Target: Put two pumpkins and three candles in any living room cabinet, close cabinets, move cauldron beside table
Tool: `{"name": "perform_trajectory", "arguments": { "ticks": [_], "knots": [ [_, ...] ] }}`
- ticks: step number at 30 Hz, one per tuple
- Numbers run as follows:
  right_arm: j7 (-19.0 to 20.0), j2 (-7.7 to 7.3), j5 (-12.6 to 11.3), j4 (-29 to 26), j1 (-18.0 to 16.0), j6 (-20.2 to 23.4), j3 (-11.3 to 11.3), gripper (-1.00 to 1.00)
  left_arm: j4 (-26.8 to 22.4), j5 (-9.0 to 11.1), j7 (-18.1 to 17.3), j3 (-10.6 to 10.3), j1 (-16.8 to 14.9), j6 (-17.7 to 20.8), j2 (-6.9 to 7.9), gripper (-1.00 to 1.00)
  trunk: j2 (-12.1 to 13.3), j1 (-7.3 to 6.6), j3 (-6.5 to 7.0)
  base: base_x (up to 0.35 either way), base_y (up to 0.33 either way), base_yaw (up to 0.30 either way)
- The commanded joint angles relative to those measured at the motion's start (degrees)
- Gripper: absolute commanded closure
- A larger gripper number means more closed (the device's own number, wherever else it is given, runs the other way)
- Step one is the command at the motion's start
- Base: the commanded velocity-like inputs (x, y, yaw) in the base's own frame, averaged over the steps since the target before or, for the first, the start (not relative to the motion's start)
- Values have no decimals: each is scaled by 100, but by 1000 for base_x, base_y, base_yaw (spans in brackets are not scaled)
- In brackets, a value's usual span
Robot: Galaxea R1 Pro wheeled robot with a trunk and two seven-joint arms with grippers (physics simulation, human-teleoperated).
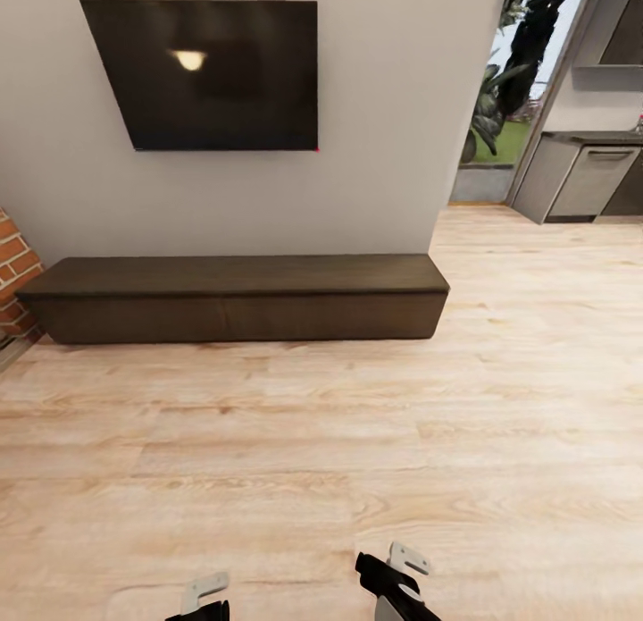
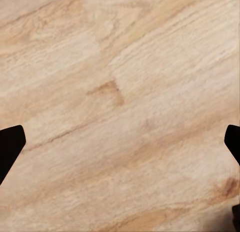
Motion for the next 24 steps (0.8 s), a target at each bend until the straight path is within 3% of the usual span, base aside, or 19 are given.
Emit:
{"name": "perform_trajectory", "arguments": {
  "ticks": [1, 24],
  "knots": [
    [-36, 0, -60, 5, -6, -37, 47, -100, 1, 57, 34, -39, -2, -17, 2, -100, -2, 3, -4, 320, 1, -4],
    [-29, 0, -61, 5, -5, -39, 44, -100, 1, 47, 39, -39, -2, -37, 12, -100, -2, 3, -4, 321, 0, 0]
  ]
}}
